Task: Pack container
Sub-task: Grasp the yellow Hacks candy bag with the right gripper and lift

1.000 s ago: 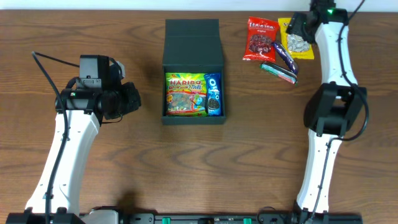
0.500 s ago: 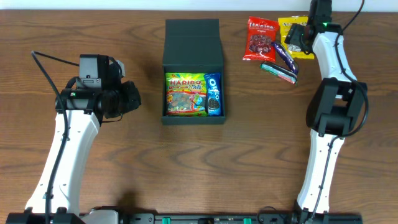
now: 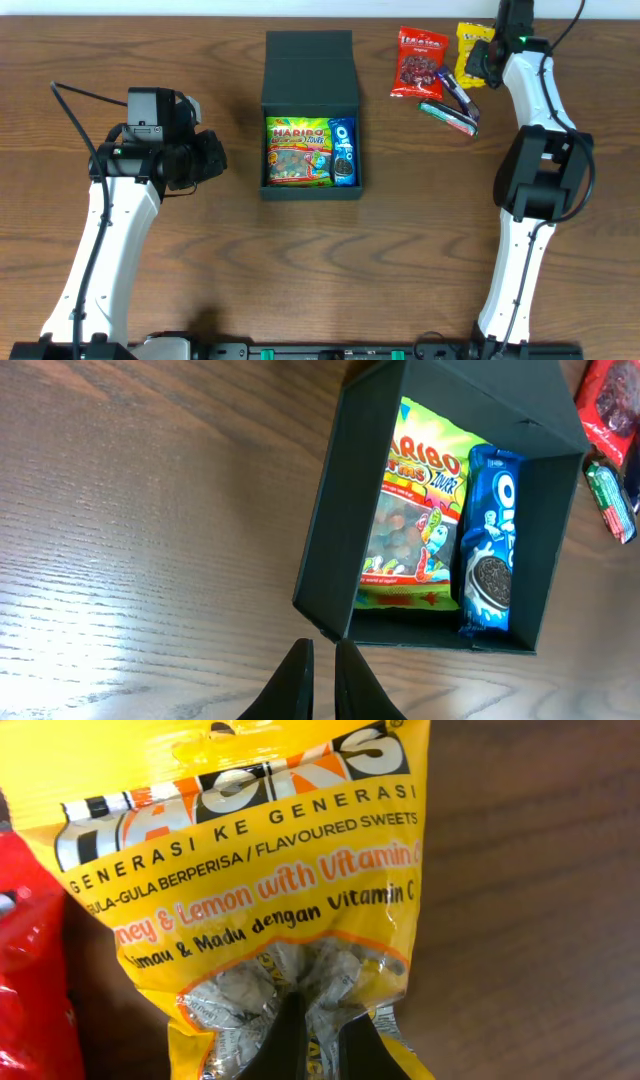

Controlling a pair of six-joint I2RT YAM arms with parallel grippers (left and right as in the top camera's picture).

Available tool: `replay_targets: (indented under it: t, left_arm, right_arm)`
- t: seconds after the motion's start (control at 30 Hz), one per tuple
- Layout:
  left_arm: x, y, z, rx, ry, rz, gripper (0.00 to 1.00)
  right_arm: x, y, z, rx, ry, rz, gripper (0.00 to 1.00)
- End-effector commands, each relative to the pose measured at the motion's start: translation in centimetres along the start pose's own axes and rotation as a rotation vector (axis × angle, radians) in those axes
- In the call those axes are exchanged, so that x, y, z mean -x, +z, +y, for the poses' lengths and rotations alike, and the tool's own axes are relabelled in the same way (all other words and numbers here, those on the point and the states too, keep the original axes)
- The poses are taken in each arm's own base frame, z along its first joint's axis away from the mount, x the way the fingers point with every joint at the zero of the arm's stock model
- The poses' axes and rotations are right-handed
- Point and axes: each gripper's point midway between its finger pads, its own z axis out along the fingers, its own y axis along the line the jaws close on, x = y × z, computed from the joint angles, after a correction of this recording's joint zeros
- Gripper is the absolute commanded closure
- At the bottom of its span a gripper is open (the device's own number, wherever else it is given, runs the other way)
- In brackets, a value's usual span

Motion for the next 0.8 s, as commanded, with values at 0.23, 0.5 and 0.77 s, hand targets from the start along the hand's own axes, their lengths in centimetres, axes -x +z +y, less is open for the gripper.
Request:
replay_targets:
  t: [0.23,0.5,0.77]
  left_arm:
    - [0.6,-0.7,-0.4,0.002,0.026,-0.03,0.91]
    - [0.7,-1.0,-0.9,-0.022,0.03,-0.032,0.94]
    - [0.9,-3.7,-1.9,-0.037,0.087,-0.083,0.4]
  right_arm:
    - [6.4,-8.2,0.6,-0.018,-0.003,-0.119,0.99]
    - [7.8,-20.3,5.8,0.14,-0.056,-0.183,0.99]
    - [2.1,-28.5,12.4,0.295,-0.256,-0.102,0.99]
